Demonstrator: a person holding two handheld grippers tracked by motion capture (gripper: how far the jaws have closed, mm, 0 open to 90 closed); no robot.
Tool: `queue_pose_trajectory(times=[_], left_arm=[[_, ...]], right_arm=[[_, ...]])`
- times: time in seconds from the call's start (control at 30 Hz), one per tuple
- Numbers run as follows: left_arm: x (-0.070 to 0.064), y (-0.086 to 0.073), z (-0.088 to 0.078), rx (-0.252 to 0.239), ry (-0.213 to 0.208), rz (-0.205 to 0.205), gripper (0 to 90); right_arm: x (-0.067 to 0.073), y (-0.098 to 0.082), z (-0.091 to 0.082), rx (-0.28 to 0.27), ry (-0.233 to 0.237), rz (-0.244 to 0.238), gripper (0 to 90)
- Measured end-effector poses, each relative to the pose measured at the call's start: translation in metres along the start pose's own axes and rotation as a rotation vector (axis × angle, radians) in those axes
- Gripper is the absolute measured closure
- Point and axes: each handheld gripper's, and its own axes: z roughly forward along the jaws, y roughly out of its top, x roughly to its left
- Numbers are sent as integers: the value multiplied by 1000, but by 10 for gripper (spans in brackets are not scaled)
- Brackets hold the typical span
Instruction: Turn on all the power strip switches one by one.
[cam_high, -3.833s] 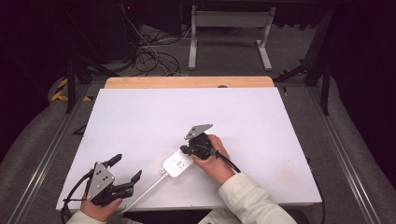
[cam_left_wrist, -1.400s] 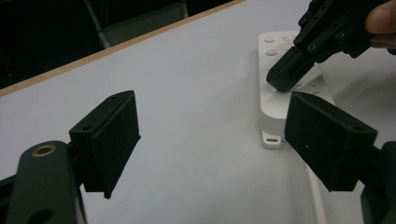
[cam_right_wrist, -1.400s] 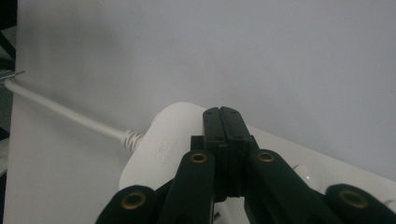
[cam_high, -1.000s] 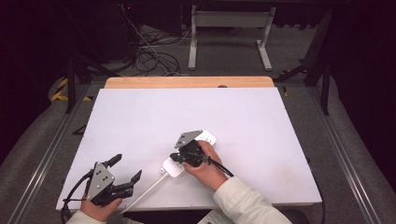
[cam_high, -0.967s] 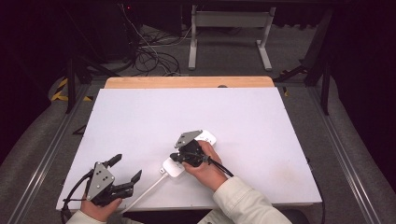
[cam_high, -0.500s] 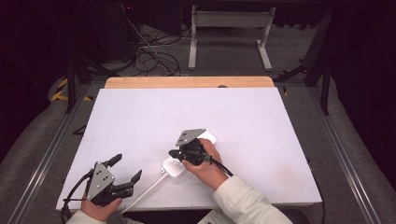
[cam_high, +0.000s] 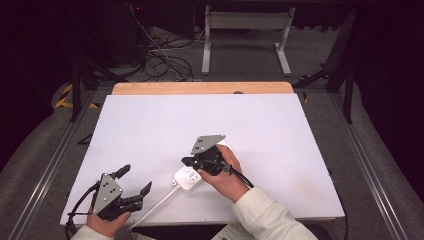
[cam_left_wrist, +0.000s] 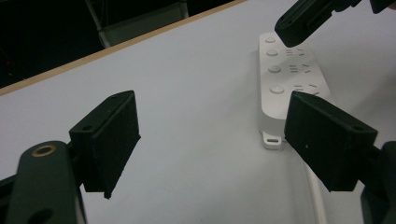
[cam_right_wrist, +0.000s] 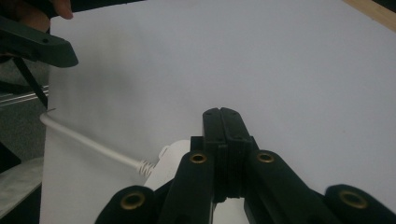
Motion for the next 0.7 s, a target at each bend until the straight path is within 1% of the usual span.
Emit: queue_pose_trajectory(times=[0.07,0.1,0.23,0.3,0.37,0.4,0.43,0.47,0.5,0.57,0.6,0.63,0.67,0.7], left_arm=[[0,0,0,0,-3,-1,183],[0,0,-1,1,0,6,183],[0,0,-1,-3,-1,0,183],[0,0,-1,-4,-1,-2,183],[-1,0,-1,-3,-3,-3,183],[0,1,-2,-3,0,5,183],[0,1,-2,-6,0,4,182],[-2,2,-3,-11,-5,-7,182],[-1,2,-3,-10,-3,6,181],[-2,3,-4,-14,-3,5,180],[-2,3,-4,-14,-8,-5,179],[-2,3,-4,-14,-7,-6,178],[-2,3,-3,-14,-7,-8,178],[-1,3,-3,-15,-6,-9,177]], right_arm=[[1,1,-2,-8,5,-3,900],[1,1,-2,-11,7,-3,900],[2,3,-6,-16,17,-9,791],[2,3,-8,-19,14,-10,728],[1,4,-12,-31,5,-13,670],[1,4,-13,-38,2,-14,635],[0,4,-15,-44,-3,-15,615],[0,4,-17,-51,-7,-14,596],[-1,4,-19,-59,-9,-13,570],[-1,4,-24,-70,-18,-14,515],[-2,4,-27,-58,-17,2,475],[-2,5,-29,-53,-18,9,478],[-3,4,-33,-51,-10,6,474],[-4,4,-36,-55,-13,7,463]])
